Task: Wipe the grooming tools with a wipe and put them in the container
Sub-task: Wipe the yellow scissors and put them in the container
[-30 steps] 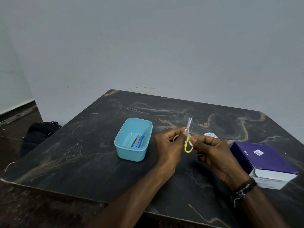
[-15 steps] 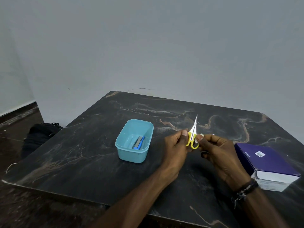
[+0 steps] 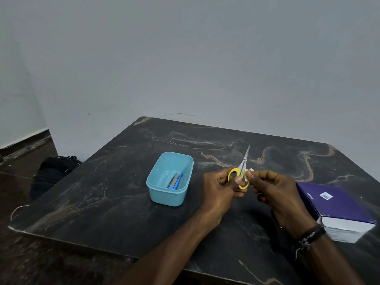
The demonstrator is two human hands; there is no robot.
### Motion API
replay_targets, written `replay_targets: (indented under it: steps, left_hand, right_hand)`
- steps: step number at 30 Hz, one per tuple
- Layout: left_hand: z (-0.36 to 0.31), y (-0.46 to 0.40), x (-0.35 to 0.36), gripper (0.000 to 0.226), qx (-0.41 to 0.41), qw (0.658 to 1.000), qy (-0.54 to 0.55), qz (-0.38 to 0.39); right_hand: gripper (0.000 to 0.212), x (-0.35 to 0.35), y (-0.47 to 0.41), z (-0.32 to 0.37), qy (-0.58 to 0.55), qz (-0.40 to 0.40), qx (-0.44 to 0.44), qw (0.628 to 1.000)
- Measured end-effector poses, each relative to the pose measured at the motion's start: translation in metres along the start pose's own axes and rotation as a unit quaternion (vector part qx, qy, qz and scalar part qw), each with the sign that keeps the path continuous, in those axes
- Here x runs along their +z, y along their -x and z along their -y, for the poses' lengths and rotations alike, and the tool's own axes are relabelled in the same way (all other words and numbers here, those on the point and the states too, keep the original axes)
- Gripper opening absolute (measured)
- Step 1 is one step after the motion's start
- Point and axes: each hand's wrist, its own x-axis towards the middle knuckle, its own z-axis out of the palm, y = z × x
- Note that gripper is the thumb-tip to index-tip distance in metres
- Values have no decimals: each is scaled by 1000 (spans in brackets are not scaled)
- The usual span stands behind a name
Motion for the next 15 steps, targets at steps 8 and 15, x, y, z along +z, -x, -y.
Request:
replay_targets:
  steps: [8,15]
  left_hand:
    - [-1,-2,1,29,0,1000,0,-19]
    - [-1,-4,-1,26,5,998,7,-62]
  right_hand:
    - [14,3,-20,24,117,70,-69,988]
    - [14,9,-37,28,131,137,-40,981]
